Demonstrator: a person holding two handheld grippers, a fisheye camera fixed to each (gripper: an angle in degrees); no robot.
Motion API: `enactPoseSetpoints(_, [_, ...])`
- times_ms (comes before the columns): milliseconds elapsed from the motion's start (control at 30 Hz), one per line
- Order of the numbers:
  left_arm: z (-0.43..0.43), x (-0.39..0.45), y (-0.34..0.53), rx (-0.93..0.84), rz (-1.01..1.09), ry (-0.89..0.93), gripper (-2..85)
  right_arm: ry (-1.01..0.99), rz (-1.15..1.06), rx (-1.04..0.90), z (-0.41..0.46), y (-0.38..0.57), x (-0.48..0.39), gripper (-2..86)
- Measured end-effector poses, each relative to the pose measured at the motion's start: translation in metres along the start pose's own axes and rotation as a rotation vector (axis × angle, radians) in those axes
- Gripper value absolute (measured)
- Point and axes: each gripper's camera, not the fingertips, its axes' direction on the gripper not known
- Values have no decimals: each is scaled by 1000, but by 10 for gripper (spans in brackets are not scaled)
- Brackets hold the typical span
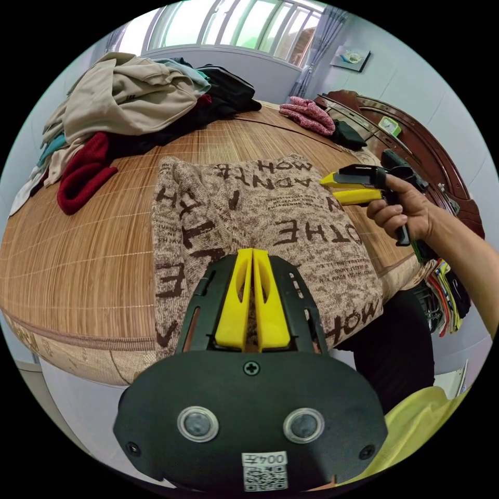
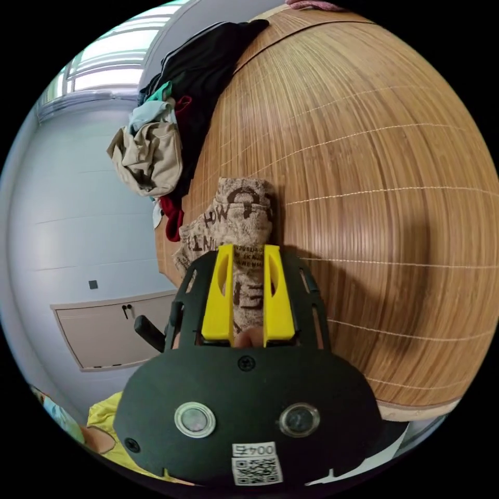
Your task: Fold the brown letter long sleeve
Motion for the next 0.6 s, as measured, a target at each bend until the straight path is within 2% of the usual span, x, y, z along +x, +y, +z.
enactPoseSetpoints(100, [-4,0,-6,1,-3,7,0,115,-106,26,-9,2,-29,53])
enactPoseSetpoints(167, [-6,-1,-9,0,-1,17,0,317,-156,25,-1,8,-44,52])
enactPoseSetpoints(200, [-7,0,-12,-1,5,18,1,347,-152,11,4,8,-42,55])
enactPoseSetpoints(333, [-14,1,-28,-28,-5,27,4,290,-114,66,-10,26,-44,65])
enactPoseSetpoints(433, [-36,0,-42,-51,-30,69,5,351,-160,138,-41,67,-67,57])
enactPoseSetpoints(600, [-91,17,-44,1,9,102,7,201,-276,201,-72,165,-87,31])
